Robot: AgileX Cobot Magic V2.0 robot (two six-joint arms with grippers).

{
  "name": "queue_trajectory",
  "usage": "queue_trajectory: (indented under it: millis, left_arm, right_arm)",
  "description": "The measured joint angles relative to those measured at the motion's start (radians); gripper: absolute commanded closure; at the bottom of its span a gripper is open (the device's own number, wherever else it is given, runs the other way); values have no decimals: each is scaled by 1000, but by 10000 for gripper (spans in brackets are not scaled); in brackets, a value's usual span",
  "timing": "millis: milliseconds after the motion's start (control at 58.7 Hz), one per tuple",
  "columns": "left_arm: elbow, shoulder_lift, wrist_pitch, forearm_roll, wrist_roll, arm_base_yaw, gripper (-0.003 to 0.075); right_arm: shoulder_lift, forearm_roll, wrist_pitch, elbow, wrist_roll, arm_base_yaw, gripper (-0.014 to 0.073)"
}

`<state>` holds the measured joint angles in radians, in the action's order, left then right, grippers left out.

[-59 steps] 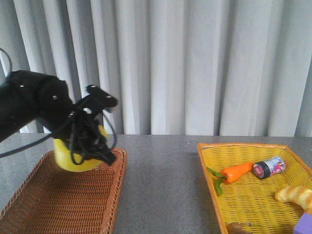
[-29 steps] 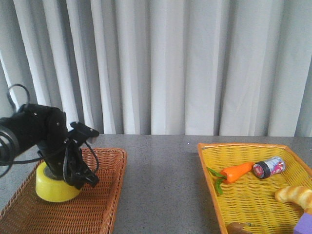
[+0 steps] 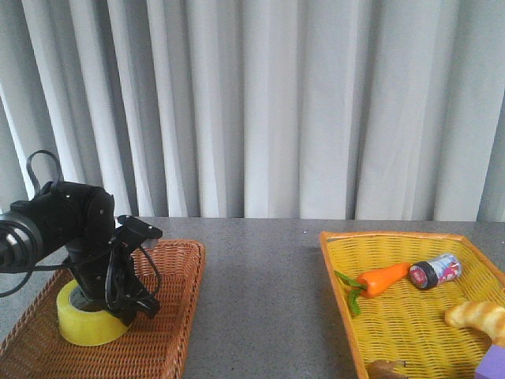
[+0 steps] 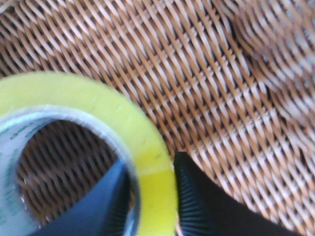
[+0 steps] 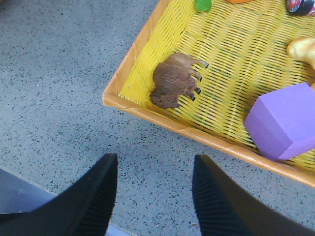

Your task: Transfer tape with both arms

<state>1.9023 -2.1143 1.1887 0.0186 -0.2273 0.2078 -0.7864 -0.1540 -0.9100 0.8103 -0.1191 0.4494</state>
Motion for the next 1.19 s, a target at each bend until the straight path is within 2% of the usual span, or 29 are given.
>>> queue_trajectory:
  millis: [136,222,409,733,801,937,1193]
  left_arm:
    - [0,3,26,-12,0,-1,231]
    - [0,21,42,-19,0,-1,197]
    - [0,138,49,-19,21,-1,195]
    - [-25,464,61,-41,97,-1,195]
    - [-76,548,62,-41,109,-1,195]
    - [-276,741,36,-41,121,-1,195]
    - [-761,1120,-204,-41,134,-1,195]
  right_arm:
    - [0,0,0,0,0,0,249]
    - [0,0,0,0,0,0,249]
    - [0,0,0,0,0,0,249]
    - [0,0,0,0,0,0,249]
    - [0,0,0,0,0,0,249]
    - [0,0,0,0,0,0,249]
    - [0,4,-1,0,0,0,249]
